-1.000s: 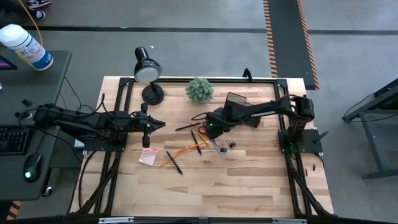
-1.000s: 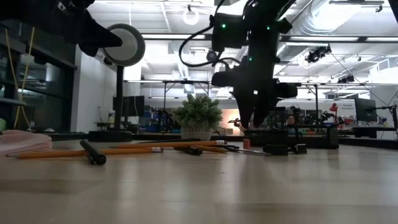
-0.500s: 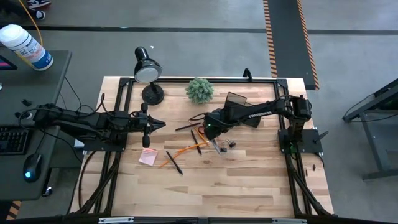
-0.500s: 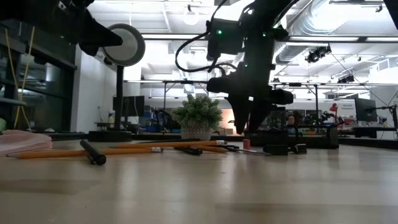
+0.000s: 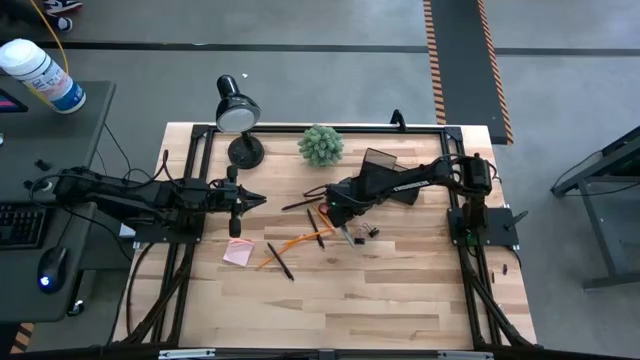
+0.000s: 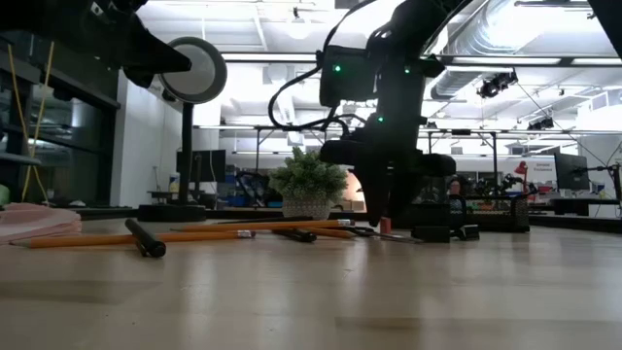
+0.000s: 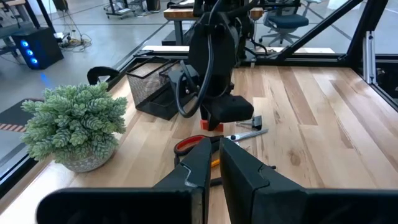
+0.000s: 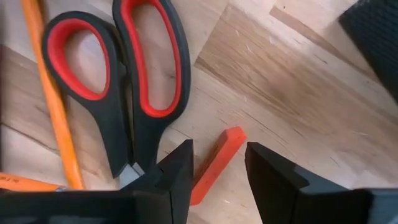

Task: Pick and place office supplies into organizer
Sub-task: Put the orange eraser into the black desk organizer

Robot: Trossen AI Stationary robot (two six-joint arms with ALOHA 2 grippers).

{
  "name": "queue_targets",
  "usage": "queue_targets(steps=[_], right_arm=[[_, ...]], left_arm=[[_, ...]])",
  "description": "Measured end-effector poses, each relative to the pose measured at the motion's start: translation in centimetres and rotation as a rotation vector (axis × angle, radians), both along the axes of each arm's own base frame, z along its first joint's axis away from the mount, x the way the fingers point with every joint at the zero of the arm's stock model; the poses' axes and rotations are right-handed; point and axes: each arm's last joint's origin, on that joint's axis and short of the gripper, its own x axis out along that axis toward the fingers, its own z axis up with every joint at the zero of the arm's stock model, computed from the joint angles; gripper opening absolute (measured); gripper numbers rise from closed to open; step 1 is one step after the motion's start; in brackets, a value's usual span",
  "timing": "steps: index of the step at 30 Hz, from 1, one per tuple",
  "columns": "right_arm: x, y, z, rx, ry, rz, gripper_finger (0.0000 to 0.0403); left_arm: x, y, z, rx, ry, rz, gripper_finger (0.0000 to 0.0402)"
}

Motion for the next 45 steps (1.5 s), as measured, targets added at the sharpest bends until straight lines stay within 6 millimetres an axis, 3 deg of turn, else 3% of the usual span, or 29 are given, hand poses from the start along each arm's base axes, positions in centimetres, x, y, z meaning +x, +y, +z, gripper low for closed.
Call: queue_targets(steps=[9,20,27,32,40,45], right_arm=[[0.2,0.0,0.0,-0.013,-0.008,0.061,0.0015],[0.3,-0.2,1.1,-0.035,0.011,0.132,0.001],[1.0,-1.0,5.5,-0.198,0.126,0.23,0.0008],[0.0,-2.5,7.8,-0.31,0.307,0.28,0.0007],[-1.1,-4.6,6.5,-0.284,0.426,0.448,0.0011],[-1.8,-5.5,5.7,-0.296,0.476,0.455,0.0026]], left_arm=[[0.0,0.0,0.0,-0.001,0.0,-0.001,0.0024],[0.0,0.0,0.0,-0.001,0.001,-0.001,0.0024],[0.0,0.0,0.0,-0.001,0.001,-0.001,0.0023],[0.0,0.0,0.0,-0.001,0.001,-0.001,0.0023],[0.0,0.0,-0.1,-0.001,0.01,0.0,0.0024],[0.0,0.0,-0.1,-0.001,0.009,0.0,0.0024]])
